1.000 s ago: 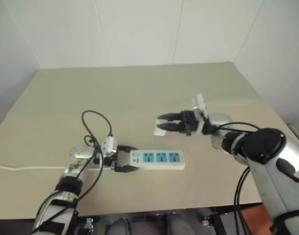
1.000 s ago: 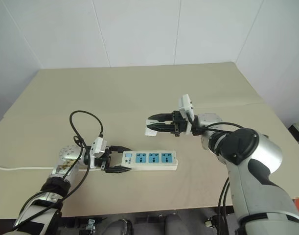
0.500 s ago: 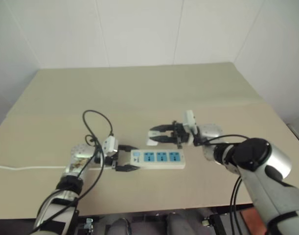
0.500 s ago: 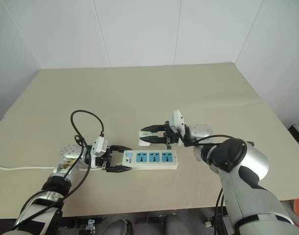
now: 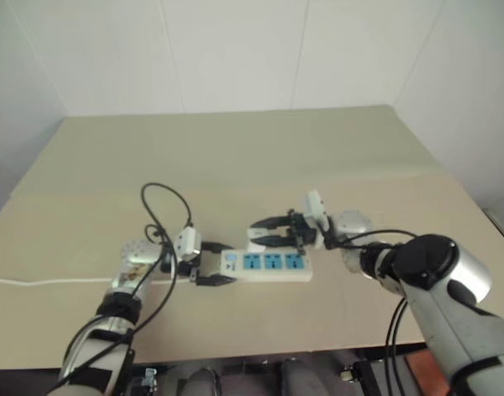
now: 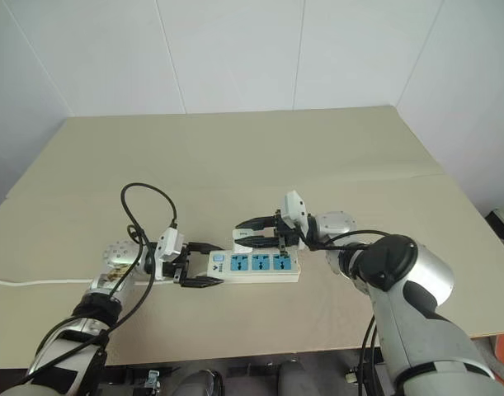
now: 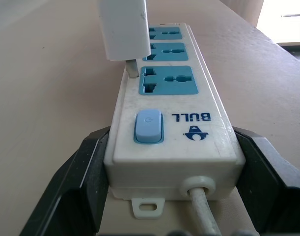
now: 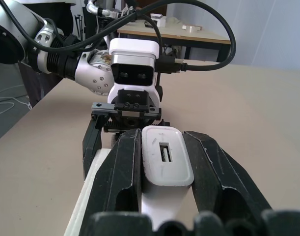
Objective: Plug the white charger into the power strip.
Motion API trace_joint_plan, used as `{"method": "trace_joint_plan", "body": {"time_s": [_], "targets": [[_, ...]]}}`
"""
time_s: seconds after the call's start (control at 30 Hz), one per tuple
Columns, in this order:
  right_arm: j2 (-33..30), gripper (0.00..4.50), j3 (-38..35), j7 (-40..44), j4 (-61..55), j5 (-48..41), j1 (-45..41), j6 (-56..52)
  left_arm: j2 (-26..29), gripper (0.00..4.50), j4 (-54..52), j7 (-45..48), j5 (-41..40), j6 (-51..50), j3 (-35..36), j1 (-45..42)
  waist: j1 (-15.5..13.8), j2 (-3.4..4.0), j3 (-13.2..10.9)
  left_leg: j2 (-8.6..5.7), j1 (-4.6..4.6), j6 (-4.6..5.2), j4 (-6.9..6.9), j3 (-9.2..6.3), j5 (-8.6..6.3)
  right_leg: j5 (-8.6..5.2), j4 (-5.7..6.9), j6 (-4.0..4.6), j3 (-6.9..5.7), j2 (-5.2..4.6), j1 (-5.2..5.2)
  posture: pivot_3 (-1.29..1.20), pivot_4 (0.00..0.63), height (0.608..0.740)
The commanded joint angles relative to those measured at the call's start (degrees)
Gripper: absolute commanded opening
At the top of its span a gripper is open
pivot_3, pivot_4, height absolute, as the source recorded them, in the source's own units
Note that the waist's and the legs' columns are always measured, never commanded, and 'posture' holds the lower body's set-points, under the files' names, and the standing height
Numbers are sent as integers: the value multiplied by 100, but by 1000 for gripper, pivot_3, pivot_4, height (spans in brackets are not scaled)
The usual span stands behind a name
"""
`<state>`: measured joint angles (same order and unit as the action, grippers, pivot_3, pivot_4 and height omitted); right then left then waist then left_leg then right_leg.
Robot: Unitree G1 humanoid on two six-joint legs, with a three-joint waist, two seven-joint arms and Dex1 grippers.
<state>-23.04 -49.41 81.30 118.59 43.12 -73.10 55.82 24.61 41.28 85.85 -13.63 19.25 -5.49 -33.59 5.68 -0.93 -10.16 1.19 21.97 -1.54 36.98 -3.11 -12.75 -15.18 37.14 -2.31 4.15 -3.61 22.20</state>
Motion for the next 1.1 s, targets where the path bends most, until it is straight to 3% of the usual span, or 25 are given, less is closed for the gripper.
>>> {"method": "trace_joint_plan", "body": {"time_s": [0.03,1.1], "targets": [[-77,1171,-155,-28,141,53,-168,-121,-23,3260,172,-180,185,103,-40,-90,-4,0,0,0,0,0,0,0,0,0,0,0,0,0,0,0,150,740],[-2,1171,-255,-216,141,481,-115,-44,-105,3260,595,-202,283,257,-112,-314,-7,-16,10,-2,-8,-3,0,-2,2,1,0,-2,0,0,-9,0,150,740]]}}
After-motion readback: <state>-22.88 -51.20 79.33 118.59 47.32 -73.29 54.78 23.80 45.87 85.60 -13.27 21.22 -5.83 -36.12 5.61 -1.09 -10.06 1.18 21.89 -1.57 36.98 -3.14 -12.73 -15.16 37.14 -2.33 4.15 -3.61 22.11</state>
